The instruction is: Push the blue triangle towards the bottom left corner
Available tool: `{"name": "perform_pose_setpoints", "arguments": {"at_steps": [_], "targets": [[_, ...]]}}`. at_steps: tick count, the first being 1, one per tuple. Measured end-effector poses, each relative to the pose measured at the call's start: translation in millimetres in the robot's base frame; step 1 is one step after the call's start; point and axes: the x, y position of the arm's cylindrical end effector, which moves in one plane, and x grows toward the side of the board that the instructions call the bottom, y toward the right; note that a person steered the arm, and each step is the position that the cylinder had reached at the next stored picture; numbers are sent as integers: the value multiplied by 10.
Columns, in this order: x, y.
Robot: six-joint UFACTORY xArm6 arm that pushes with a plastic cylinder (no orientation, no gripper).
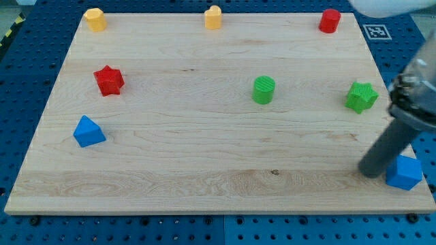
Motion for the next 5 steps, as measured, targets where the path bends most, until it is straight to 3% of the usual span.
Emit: {"name": "perform_pose_setpoints", "arguments": {"at_steps": [2,3,5], "targets": [[-468,-1396],[-757,-1593],[-761,-1698]]}}
